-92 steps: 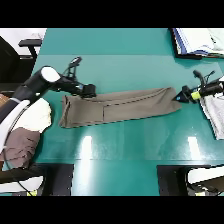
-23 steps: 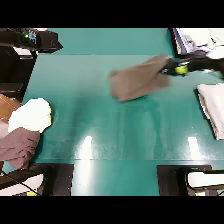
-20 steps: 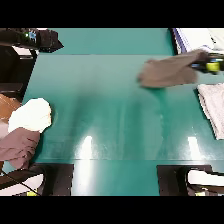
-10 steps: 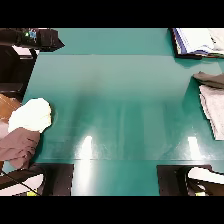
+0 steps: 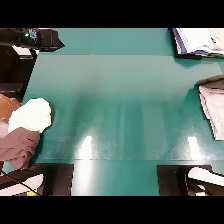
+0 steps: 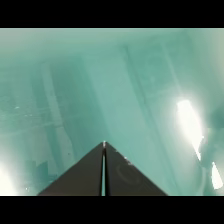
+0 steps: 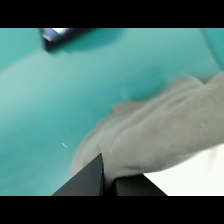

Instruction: Fold the shirts.

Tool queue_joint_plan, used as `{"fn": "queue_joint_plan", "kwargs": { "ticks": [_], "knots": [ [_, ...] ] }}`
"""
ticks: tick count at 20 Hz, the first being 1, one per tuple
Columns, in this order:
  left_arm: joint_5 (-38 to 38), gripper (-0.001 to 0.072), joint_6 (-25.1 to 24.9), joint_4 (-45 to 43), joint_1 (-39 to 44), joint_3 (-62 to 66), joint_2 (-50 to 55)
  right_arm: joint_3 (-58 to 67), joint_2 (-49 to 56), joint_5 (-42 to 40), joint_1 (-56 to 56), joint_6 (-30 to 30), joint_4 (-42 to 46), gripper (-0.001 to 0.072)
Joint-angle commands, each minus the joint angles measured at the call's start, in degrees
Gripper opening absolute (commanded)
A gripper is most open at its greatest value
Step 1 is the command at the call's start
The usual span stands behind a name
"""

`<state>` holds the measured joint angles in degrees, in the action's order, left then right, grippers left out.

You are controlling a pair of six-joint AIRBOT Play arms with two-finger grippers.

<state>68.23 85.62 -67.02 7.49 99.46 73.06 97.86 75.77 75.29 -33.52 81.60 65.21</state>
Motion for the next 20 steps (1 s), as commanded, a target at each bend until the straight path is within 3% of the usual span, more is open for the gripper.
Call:
{"fn": "queue_joint_plan", "kwargs": {
  "ticks": [1, 6, 7, 8, 9, 14, 19, 20],
  "knots": [
    [0.39, 0.0023, -1.05, -0.04, 0.04, 0.0, 0.04, -5.42, -4.28, 3.72, -0.28, 0.5, 8.7, 0.0014],
    [0.42, 0.0023, -2.14, -0.04, 0.04, 0.0, 0.04, -18.08, -9.64, 9.66, -7.3, 1.53, 12.39, 0.0023],
    [0.42, 0.0023, -2.16, -0.04, 0.04, 0.0, 0.04, -20.44, -10.45, 10.47, -9.11, 1.53, 13.38, 0.0126],
    [0.42, 0.0023, -2.19, -0.04, 0.04, 0.0, 0.04, -22.73, -11.1, 10.69, -11.15, 1.53, 13.46, 0.0421],
    [0.39, 0.0023, -2.16, -0.04, 0.04, 0.0, 0.04, -24.59, -11.69, 10.51, -12.81, 1.53, 13.18, 0.0617],
    [0.33, 0.0024, -2.1, 0.02, 0.04, 0.0, 0.02, -24.48, -14.64, 8.94, -9.22, 1.46, 1.38, 0.0612],
    [-0.57, 0.0023, -2.08, -0.39, 0.02, 0.0, 0.02, -20.5, -17.7, 3.32, 12.96, 1.49, -2.23, 0.061],
    [-0.9, 0.0024, -2.08, -0.11, 0.02, 0.0, 0.02, -19.65, -17.66, 2.29, 17.51, 1.49, -2.14, 0.0557]
  ]
}}
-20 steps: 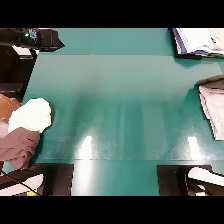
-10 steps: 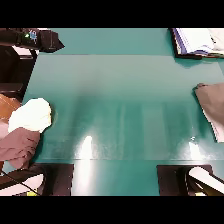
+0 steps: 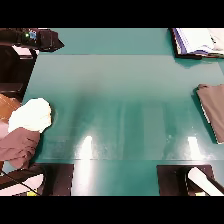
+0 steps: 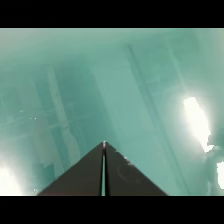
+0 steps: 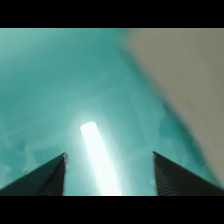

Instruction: Fold the shirts.

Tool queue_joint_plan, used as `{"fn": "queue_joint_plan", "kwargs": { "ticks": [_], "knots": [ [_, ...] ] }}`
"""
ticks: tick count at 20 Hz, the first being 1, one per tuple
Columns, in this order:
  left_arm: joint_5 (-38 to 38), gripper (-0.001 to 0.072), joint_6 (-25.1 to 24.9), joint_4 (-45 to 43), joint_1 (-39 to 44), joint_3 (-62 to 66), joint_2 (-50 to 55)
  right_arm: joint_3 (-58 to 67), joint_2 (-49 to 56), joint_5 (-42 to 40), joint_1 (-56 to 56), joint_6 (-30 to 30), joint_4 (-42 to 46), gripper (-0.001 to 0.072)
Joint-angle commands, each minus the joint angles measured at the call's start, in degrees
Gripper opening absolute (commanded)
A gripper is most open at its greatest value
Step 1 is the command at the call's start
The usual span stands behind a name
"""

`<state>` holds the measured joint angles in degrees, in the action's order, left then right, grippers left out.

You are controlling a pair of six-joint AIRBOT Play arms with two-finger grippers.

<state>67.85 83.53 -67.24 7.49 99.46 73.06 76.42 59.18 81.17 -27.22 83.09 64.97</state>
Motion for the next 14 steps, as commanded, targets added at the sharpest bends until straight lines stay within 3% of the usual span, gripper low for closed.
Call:
{"fn": "queue_joint_plan", "kwargs": {
  "ticks": [1, 2, 5, 14],
  "knots": [
    [-0.9, 0.0024, 0.02, 0.26, 0.02, 0.0, 0.02, 2.67, -0.76, -4.44, 15.67, -0.02, -1.9, 0.0469],
    [-1.42, 0.0024, 0.02, 0.26, 0.02, 0.0, 0.02, 3.5, -0.33, -5.09, 19.54, -0.02, -1.88, 0.0389],
    [-2.71, 0.0024, 0.07, 0.28, 0.02, 0.0, 0.02, 6.25, 1.9, -5.38, 29.27, -0.09, -1.86, 0.0016],
    [-6.21, 0.0024, 0.04, 0.26, 0.02, 0.0, 0.02, 8.55, 7.48, -4.98, 37.51, -0.04, -1.99, 0.0016]
  ]
}}
